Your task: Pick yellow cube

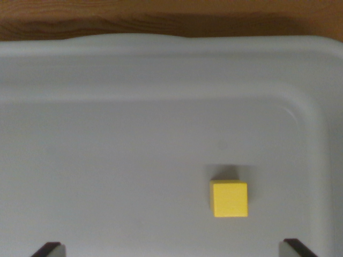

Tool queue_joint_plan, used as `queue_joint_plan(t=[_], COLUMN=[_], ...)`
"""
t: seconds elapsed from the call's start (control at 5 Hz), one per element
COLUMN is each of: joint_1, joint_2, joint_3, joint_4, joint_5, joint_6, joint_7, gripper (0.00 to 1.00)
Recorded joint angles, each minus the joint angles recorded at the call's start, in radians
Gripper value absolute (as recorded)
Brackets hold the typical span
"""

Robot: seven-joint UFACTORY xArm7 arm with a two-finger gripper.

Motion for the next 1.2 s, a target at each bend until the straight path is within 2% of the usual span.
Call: queue_joint_plan(t=[0.2,0.4,0.6,0.8,1.0,1.2], joint_1=[0.0000,-0.0055,-0.0055,-0.0117,-0.0117,-0.0184], joint_2=[0.000,0.017,0.017,0.036,0.036,0.057], joint_3=[0.000,-0.003,-0.003,-0.006,-0.006,-0.009], joint_4=[0.000,-0.022,-0.022,-0.047,-0.047,-0.074], joint_5=[0.0000,0.0035,0.0035,0.0076,0.0076,0.0119], joint_6=[0.000,-0.034,-0.034,-0.072,-0.072,-0.114], joint_7=[0.000,-0.014,-0.014,-0.029,-0.029,-0.046], gripper=[0.00,0.00,0.00,0.00,0.00,0.00])
